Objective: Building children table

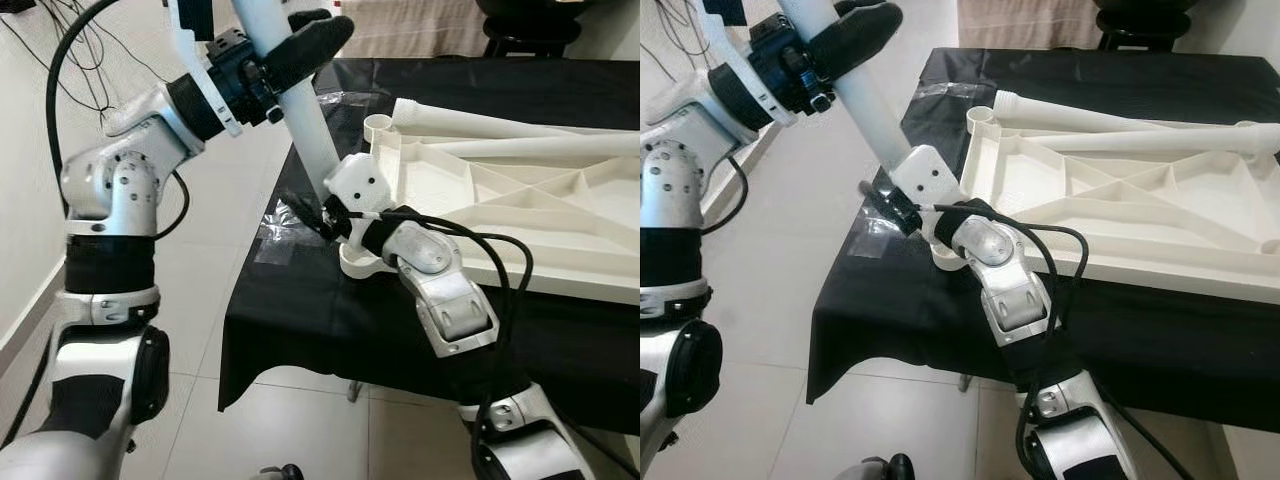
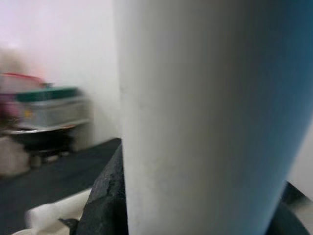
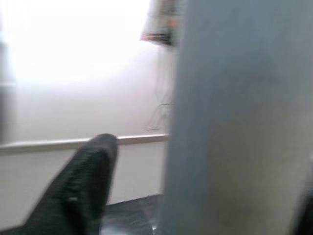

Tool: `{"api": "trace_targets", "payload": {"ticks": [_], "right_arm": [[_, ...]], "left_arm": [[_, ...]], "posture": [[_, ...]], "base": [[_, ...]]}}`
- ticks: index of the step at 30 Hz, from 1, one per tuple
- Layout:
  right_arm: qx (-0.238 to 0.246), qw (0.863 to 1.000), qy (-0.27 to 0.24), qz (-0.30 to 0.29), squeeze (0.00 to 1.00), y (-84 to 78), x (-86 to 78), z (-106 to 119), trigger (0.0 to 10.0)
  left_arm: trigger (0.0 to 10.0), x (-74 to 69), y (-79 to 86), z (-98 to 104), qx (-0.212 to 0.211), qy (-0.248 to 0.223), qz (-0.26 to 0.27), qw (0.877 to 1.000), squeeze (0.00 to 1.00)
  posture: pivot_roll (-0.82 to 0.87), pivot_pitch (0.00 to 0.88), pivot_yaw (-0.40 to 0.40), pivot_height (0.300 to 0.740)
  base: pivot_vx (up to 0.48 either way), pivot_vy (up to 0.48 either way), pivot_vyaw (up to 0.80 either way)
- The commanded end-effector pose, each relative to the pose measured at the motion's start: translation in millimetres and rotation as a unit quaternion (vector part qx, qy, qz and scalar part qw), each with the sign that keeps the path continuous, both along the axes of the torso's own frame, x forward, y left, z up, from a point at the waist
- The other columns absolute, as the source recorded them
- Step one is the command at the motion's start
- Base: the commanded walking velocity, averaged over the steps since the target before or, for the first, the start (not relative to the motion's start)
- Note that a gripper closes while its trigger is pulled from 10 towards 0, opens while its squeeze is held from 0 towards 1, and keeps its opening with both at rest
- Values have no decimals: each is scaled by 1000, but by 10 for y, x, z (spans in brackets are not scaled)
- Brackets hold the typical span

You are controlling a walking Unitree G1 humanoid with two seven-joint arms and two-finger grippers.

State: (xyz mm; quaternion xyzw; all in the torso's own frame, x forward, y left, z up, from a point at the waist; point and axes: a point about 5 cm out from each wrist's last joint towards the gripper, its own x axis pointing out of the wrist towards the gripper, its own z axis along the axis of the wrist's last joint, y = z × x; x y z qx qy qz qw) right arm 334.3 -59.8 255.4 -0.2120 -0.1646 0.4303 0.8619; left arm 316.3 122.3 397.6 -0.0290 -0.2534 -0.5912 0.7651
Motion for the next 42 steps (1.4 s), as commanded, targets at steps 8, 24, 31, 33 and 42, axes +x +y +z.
{"api": "trace_targets", "payload": {"ticks": [8,24,31,33,42], "right_arm": [[-104,981,67,151,0,234,-118,-156,10000],[99,972,142,158,0,326,-1,53,0],[111,974,101,170,0,343,-45,163,0],[108,975,92,169,0,350,-50,178,0],[93,986,79,113,0,312,31,126,0]], "left_arm": [[0,-395,-301,-64,131,-46,-274,952,0],[0,-552,-446,-224,172,-72,-364,912,0],[0,-548,-431,-190,164,-76,-362,914,0],[0,-550,-434,-200,162,-77,-361,915,0],[10000,-371,-385,-136,97,-43,-267,958,1000]], "posture": [[15,116,52,740],[3,119,55,740],[2,110,61,740],[2,108,59,740],[0,113,62,740]], "base": [[0,0,0],[0,0,0],[0,0,0],[0,0,0],[0,0,0]]}}
